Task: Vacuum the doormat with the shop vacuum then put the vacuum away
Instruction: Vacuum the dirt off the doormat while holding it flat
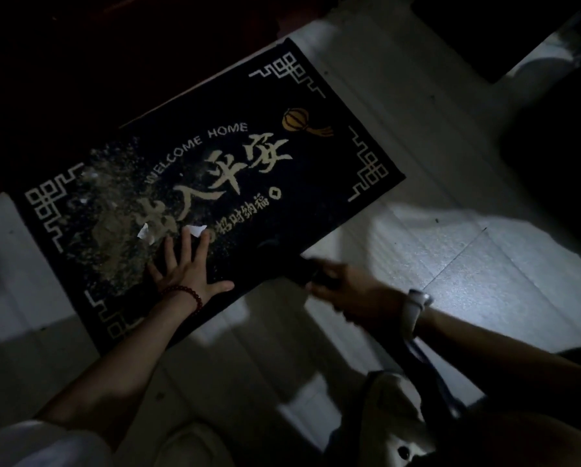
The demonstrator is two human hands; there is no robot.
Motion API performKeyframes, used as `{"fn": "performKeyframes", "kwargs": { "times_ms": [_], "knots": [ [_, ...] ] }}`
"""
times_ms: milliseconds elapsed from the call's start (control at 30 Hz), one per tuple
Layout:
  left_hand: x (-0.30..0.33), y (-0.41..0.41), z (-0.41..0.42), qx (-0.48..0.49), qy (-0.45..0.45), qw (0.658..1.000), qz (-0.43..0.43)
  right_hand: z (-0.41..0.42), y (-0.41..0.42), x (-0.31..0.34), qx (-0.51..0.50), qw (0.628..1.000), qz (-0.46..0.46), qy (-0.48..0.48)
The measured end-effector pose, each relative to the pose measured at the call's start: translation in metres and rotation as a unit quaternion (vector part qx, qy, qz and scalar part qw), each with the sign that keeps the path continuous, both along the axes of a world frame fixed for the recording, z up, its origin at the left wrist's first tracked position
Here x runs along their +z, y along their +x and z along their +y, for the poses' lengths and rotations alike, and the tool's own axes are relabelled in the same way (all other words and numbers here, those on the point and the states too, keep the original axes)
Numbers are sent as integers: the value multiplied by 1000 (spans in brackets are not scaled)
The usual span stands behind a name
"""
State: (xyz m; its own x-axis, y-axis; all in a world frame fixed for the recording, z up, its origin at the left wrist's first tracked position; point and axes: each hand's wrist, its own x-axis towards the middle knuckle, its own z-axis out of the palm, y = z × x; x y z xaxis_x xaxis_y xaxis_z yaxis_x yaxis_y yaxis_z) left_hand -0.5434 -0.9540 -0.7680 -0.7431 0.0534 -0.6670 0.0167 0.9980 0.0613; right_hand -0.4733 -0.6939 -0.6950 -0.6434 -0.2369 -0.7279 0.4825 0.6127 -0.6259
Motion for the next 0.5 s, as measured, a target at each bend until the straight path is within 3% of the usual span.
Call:
{"fn": "performKeyframes", "kwargs": {
  "times_ms": [100,200,300,433,500],
  "knots": [
    [1,0,1,3,3,1000,-3,1,7,8,26,999,-24,-36],
    [1,-1,1,5,3,1000,-2,37,-20,6,-77,993,70,63],
    [1,0,1,5,7,1000,-6,54,-26,3,-129,979,95,124],
    [1,-1,2,4,4,1000,5,6,9,1,39,998,36,26],
    [0,0,2,5,6,1000,10,-4,17,-2,76,997,18,9]
  ]
}}
